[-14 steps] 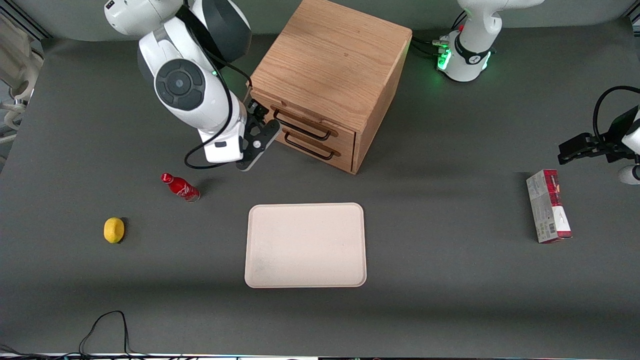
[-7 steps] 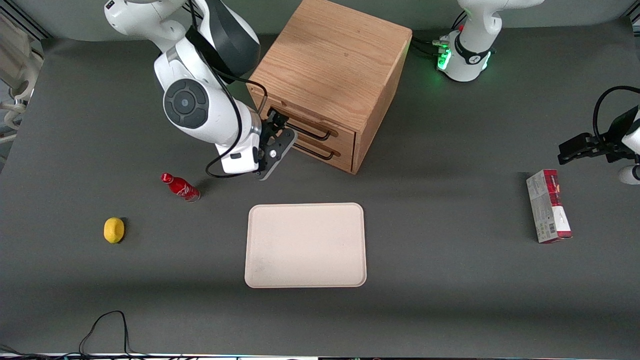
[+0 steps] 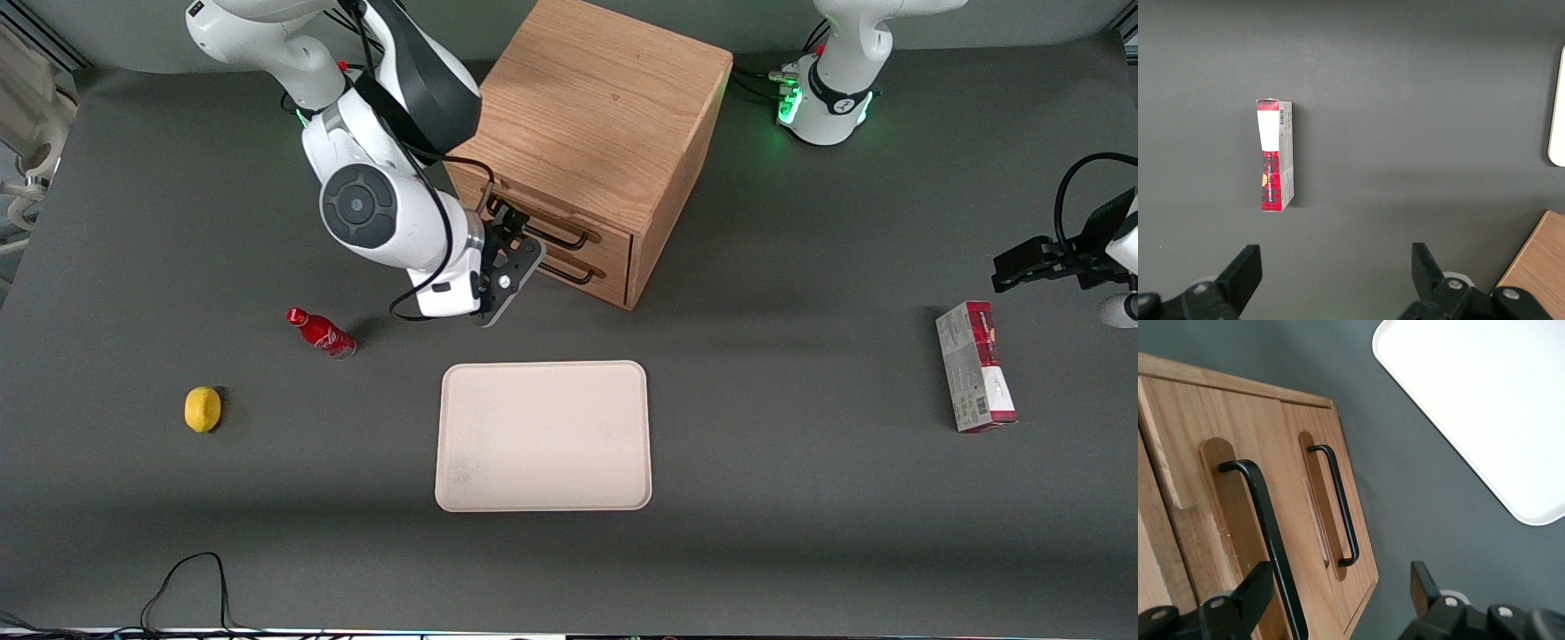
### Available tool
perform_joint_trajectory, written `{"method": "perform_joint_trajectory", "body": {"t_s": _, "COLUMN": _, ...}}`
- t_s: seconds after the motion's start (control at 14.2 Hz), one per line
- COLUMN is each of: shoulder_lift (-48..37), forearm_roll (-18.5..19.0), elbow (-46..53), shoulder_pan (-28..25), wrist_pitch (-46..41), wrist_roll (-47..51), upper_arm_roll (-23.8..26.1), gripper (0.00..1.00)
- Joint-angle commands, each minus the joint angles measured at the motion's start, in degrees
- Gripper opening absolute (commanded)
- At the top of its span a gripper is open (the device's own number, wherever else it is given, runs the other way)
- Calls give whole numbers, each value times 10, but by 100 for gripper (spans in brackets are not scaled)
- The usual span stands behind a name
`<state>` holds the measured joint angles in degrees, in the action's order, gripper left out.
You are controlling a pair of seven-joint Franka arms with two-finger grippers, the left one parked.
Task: Open upper drawer
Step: 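Move the right gripper to the upper drawer's black handle, then close the right gripper around the upper drawer's black handle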
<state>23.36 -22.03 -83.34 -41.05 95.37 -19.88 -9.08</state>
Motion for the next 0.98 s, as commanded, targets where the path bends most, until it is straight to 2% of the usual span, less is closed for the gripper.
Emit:
{"method": "perform_joint_trajectory", "body": {"t_s": 0.0, "shoulder_lift": 6, "forearm_roll": -14, "elbow": -7, "shoulder_pan": -19, "wrist_pitch": 0, "wrist_roll": -9, "upper_arm_roll": -6, "gripper": 92}}
{"method": "perform_joint_trajectory", "body": {"t_s": 0.28, "shoulder_lift": 6, "forearm_roll": -13, "elbow": -16, "shoulder_pan": -41, "wrist_pitch": -5, "wrist_roll": -6, "upper_arm_roll": -7, "gripper": 92}}
{"method": "perform_joint_trajectory", "body": {"t_s": 0.91, "shoulder_lift": -1, "forearm_roll": -7, "elbow": -46, "shoulder_pan": -42, "wrist_pitch": 3, "wrist_roll": -14, "upper_arm_roll": -7, "gripper": 92}}
